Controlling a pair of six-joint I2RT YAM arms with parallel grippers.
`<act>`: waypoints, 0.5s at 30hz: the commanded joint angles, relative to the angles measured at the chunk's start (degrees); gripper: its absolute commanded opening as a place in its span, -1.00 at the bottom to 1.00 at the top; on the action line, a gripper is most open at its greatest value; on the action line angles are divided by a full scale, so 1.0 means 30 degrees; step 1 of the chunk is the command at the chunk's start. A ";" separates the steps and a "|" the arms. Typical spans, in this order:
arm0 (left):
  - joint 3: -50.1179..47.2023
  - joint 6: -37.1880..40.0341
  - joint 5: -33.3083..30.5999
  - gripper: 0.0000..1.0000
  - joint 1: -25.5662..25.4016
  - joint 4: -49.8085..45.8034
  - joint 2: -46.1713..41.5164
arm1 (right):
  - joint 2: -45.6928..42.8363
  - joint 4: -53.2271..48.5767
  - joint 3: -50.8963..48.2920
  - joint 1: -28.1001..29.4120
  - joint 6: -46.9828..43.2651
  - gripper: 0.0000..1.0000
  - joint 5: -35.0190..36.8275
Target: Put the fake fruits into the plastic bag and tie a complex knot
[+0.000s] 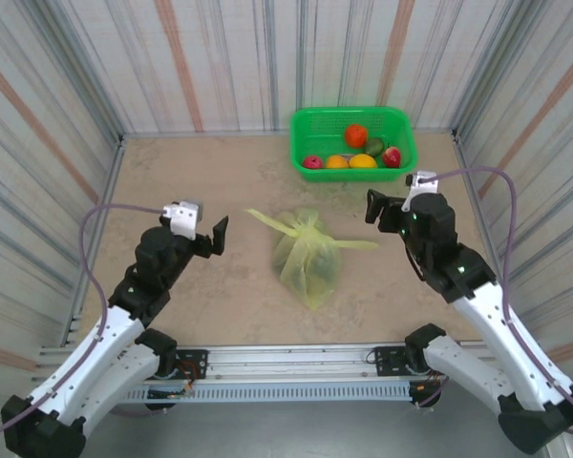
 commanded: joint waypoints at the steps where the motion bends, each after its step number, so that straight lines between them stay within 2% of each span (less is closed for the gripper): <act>1: -0.1165 0.4532 -0.0549 0.97 0.1362 0.5044 0.1537 | 0.1001 0.2789 -0.0962 -0.1275 -0.1265 0.99 -0.0680; 3: -0.0823 0.3458 -0.0644 0.97 0.3397 0.4749 0.3352 | 0.1236 0.5017 -0.2239 -0.2325 -0.1546 0.99 0.0569; 6: -0.1285 0.3331 -0.0610 0.97 0.5430 0.6119 0.6196 | 0.1828 1.0244 -0.5484 -0.4439 -0.3485 0.99 -0.0009; 8: -0.1555 0.1871 0.0604 0.97 0.6718 0.6541 0.7836 | 0.3007 1.1527 -0.6480 -0.5841 -0.4057 0.99 0.0151; 9: -0.1658 0.0876 0.1302 0.97 0.7341 0.6774 0.8660 | 0.4196 1.1331 -0.6633 -0.6671 -0.4128 0.99 -0.0557; 11: -0.2105 -0.0220 0.1905 0.97 0.8054 0.8180 1.0326 | 0.5597 1.1618 -0.7376 -0.7662 -0.5143 0.99 -0.1273; 12: -0.1655 -0.0375 0.2117 0.97 0.8318 0.7354 1.0676 | 0.6269 1.2559 -0.8108 -0.7985 -0.5289 0.99 -0.1379; 13: -0.1054 0.0269 0.2814 0.97 0.8399 0.6703 1.0964 | 0.6909 1.4217 -0.9110 -0.8478 -0.5405 0.99 -0.2463; 15: -0.1198 0.0204 0.2725 0.97 0.8386 0.8736 1.1780 | 0.7923 1.7755 -1.0940 -0.9170 -0.5748 0.99 -0.3530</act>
